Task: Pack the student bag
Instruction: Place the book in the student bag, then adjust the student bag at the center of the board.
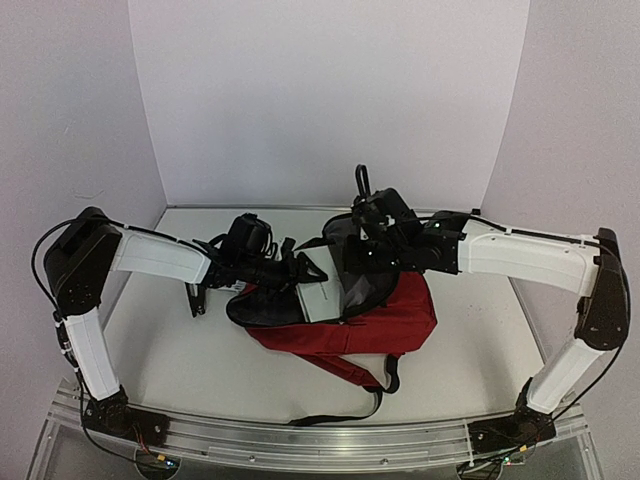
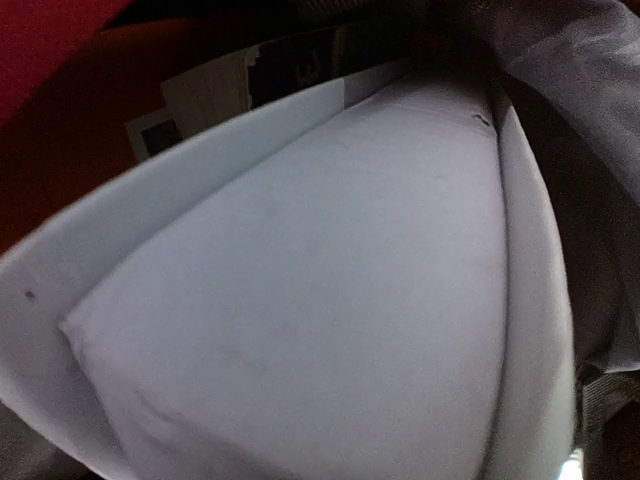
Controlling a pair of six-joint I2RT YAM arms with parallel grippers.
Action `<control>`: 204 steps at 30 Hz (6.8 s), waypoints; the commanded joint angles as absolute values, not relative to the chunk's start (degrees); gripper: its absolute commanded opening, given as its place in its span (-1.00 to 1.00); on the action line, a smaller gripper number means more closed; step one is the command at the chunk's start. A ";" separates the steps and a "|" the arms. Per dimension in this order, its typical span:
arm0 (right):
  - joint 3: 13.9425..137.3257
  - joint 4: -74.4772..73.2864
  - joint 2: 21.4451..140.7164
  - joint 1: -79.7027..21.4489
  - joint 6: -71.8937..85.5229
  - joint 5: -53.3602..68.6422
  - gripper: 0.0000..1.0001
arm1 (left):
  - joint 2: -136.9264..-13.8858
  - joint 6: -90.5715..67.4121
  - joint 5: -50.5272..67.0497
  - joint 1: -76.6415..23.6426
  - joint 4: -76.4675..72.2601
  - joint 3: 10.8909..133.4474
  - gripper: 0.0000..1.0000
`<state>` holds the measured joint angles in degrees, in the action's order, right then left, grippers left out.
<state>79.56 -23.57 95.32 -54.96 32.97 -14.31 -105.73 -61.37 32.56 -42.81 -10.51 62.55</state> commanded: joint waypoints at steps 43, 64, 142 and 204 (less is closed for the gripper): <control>76.70 -20.17 85.79 -51.68 29.85 -12.31 0.33 | -91.15 -49.59 17.77 -41.51 13.50 61.54 0.85; 52.93 -17.86 69.20 -46.28 50.34 -2.89 0.38 | -74.59 -49.82 18.06 -34.72 20.70 43.48 0.99; 66.55 -12.20 82.37 -58.06 40.10 -0.45 0.58 | -99.59 -36.44 38.10 -14.00 12.83 71.08 -0.90; 94.75 -11.88 117.64 -68.04 29.81 4.04 -1.00 | -46.07 -45.52 32.13 -14.18 20.34 27.94 0.65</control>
